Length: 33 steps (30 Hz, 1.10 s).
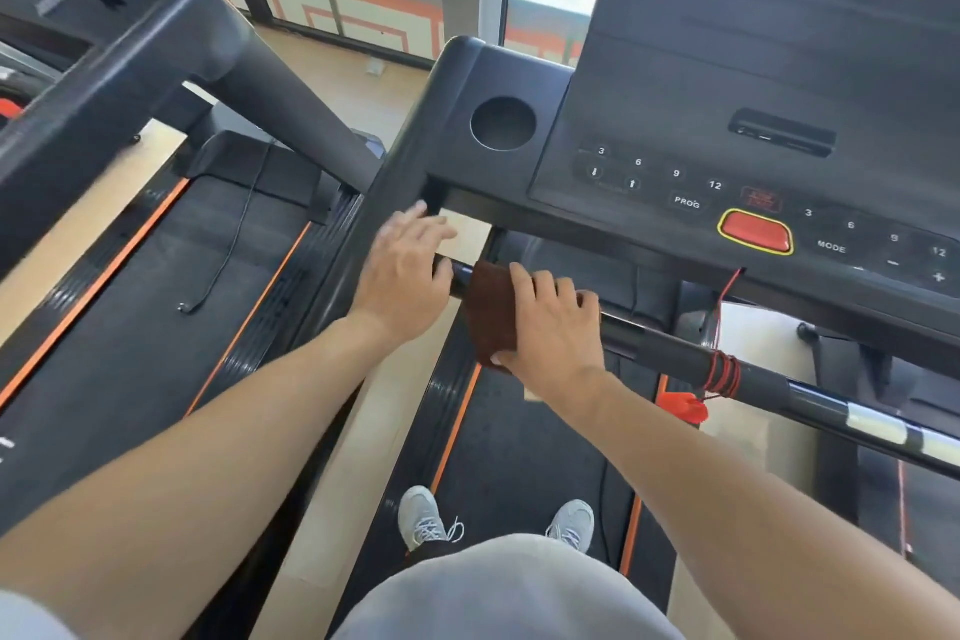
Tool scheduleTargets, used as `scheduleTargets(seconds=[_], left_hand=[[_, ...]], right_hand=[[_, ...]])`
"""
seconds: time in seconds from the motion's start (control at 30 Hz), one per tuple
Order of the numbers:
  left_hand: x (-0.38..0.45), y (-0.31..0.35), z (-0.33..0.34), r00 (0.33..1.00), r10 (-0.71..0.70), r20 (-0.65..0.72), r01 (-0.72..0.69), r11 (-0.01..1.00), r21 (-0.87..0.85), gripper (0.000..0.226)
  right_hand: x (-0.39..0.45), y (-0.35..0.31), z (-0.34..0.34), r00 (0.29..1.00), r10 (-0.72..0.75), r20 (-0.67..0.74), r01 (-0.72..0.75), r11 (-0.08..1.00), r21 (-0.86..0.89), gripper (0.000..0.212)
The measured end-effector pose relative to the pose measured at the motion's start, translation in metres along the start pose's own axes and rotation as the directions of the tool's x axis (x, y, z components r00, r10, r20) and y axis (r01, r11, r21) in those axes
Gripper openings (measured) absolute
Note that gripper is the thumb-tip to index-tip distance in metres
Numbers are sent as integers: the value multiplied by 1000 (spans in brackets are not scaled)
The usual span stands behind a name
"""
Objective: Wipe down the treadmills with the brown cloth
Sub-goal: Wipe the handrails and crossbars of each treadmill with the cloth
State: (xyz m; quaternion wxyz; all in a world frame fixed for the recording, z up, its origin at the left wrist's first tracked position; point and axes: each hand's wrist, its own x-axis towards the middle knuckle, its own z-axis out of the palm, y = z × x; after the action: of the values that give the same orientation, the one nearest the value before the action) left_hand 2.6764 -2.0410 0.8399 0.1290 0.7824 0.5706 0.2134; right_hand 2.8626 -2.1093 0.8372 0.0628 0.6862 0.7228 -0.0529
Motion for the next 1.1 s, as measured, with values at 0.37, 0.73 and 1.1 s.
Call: scheduleTargets(seconds=[0.37,0.73,1.1], left_hand=[[17,-42,-18,962,-269,-39,272,958,88,64],[8,-43,-12,996,57,-71,-29,937,348,62],[2,-40,-12,990,104,-92,-74,955,287,49]], right_hand=[[103,-36,-37,869,-228,440,-22,870,493,41],[64,-55,3,962,-128,-239,156,983,100,48],[26,28,-11,998,-44,45,37,989,144,43]])
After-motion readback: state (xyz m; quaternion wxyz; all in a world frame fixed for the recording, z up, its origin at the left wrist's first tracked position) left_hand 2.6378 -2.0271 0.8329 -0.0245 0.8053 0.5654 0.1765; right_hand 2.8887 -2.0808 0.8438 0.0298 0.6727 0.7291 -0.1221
